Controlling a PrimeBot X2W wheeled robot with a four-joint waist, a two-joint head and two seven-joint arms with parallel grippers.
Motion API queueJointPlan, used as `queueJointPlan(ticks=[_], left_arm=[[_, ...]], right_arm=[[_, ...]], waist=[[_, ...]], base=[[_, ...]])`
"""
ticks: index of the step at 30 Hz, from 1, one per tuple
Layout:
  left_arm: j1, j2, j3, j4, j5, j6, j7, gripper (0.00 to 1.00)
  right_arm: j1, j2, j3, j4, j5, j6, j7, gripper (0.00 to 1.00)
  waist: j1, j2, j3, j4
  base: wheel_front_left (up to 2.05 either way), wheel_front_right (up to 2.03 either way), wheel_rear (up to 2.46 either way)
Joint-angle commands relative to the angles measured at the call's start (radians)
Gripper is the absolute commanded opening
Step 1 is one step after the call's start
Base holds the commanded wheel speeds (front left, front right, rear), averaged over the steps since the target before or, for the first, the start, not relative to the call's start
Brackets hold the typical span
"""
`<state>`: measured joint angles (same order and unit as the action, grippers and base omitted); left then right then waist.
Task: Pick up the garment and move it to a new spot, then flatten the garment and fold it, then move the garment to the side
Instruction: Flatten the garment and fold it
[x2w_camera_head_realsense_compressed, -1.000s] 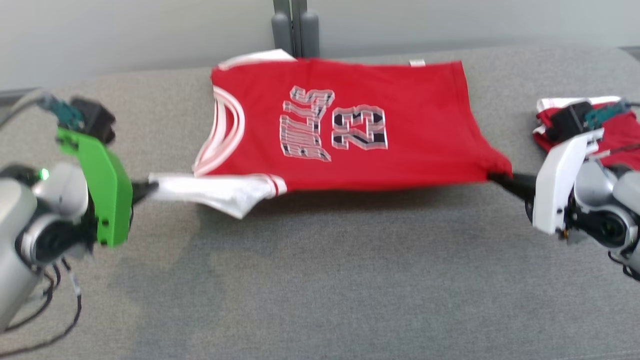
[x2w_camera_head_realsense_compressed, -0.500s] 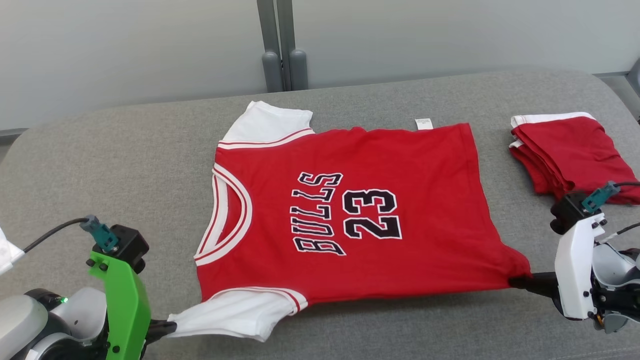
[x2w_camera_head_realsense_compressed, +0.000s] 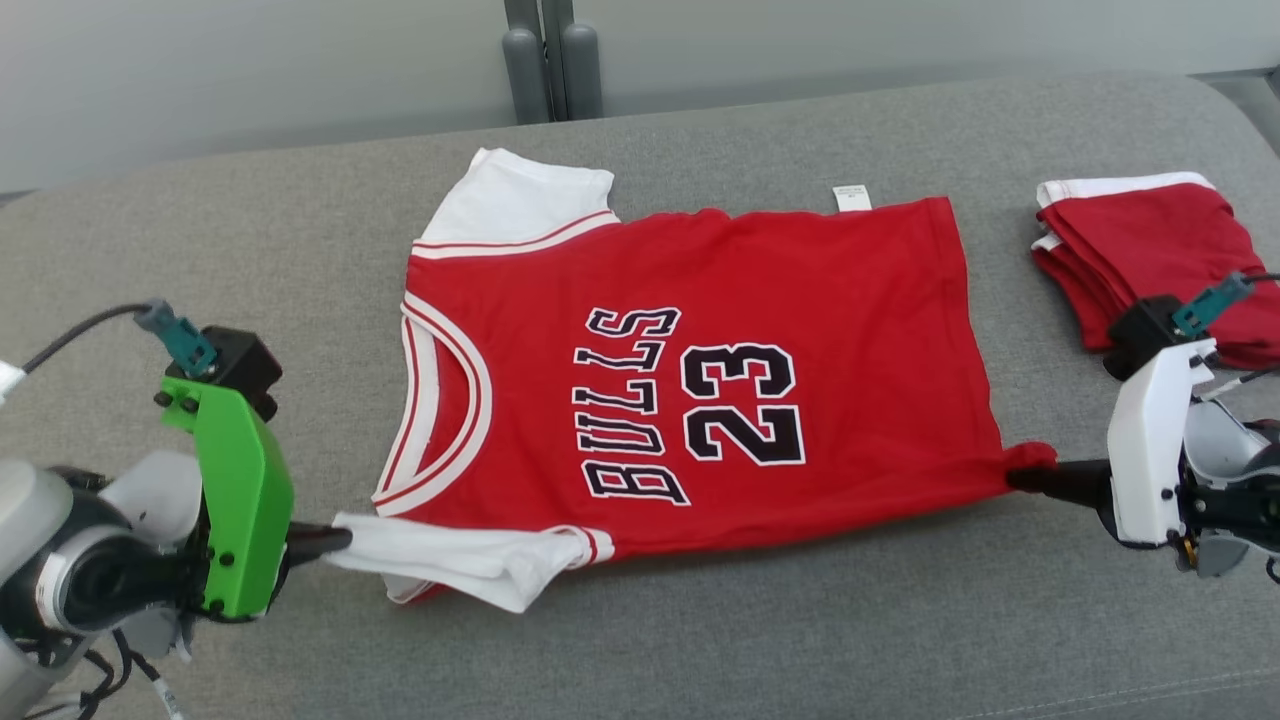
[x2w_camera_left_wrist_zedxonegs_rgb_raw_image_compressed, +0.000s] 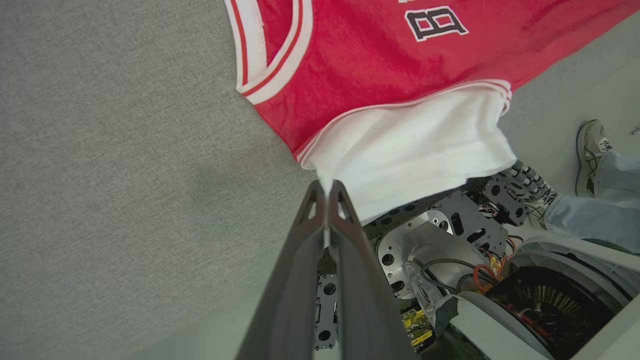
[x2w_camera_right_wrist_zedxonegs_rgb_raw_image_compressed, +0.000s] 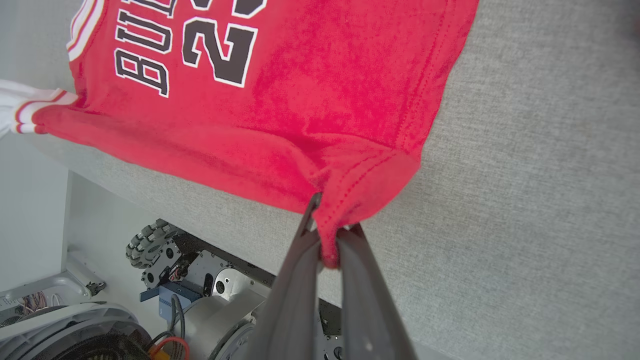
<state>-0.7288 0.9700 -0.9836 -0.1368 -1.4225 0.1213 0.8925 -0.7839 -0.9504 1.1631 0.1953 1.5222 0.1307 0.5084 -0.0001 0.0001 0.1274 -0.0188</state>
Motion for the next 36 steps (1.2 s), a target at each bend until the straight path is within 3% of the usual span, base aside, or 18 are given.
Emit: queueJointPlan(ticks=[1, 10, 22, 23, 24, 26, 27, 28, 36], left_arm=[[-0.034, -0.023, 0.005, 0.034, -0.004, -0.009, 0.018, 0.0], [-0.204, -0.182, 0.026, 0.262, 0.002, -0.052, 0.071, 0.0], [-0.31, -0.309, 0.033, 0.505, 0.034, -0.115, 0.045, 0.0], [-0.31, -0.314, 0.031, 0.518, 0.034, -0.12, 0.041, 0.0], [-0.31, -0.319, 0.03, 0.532, 0.036, -0.126, 0.039, 0.0], [-0.308, -0.329, 0.031, 0.558, 0.039, -0.138, 0.026, 0.0], [-0.307, -0.334, 0.033, 0.568, 0.041, -0.143, 0.016, 0.19], [-0.305, -0.341, 0.035, 0.581, 0.04, -0.15, 0.003, 0.98], [-0.262, -0.339, 0.048, 0.617, 0.056, -0.209, -0.097, 1.0]], right_arm=[[-0.02, 0.015, -0.007, 0.012, 0.013, 0.0, 0.016, 0.0], [-0.114, 0.081, -0.038, 0.122, 0.04, 0.0, 0.089, 0.0], [-0.168, 0.168, -0.053, 0.23, 0.053, 0.0, 0.104, 0.03], [-0.168, 0.174, -0.054, 0.233, 0.052, 0.0, 0.098, 0.13], [-0.168, 0.179, -0.058, 0.236, 0.05, 0.0, 0.089, 0.47], [-0.163, 0.186, -0.063, 0.246, 0.058, 0.0, 0.078, 1.0], [-0.161, 0.189, -0.066, 0.251, 0.06, 0.0, 0.073, 1.0], [-0.158, 0.192, -0.07, 0.252, 0.062, 0.0, 0.065, 1.0], [-0.122, 0.16, -0.117, 0.229, 0.062, 0.0, -0.053, 1.0]], waist=[[0.0001, -0.0001, 0.039, -0.005], [0.0001, -0.0001, 0.129, -0.017], [0.0001, -0.0001, 0.172, -0.031], [0.0001, -0.0001, 0.171, -0.031], [0.0001, -0.0001, 0.169, -0.032], [0.0001, -0.0001, 0.163, -0.032], [0.0001, -0.0001, 0.16, -0.031], [0.0001, -0.0001, 0.155, -0.03], [0.0001, -0.0001, 0.091, -0.02]], base=[[0.0, 0.0, 0.0], [0.0, 0.0, 0.0], [0.0, 0.0, 0.0], [0.0, 0.0, 0.0], [0.0, 0.0, 0.0], [0.0, 0.0, 0.0], [0.0, 0.0, 0.0], [0.0, 0.0, 0.0], [0.0, 0.0, 0.0]])
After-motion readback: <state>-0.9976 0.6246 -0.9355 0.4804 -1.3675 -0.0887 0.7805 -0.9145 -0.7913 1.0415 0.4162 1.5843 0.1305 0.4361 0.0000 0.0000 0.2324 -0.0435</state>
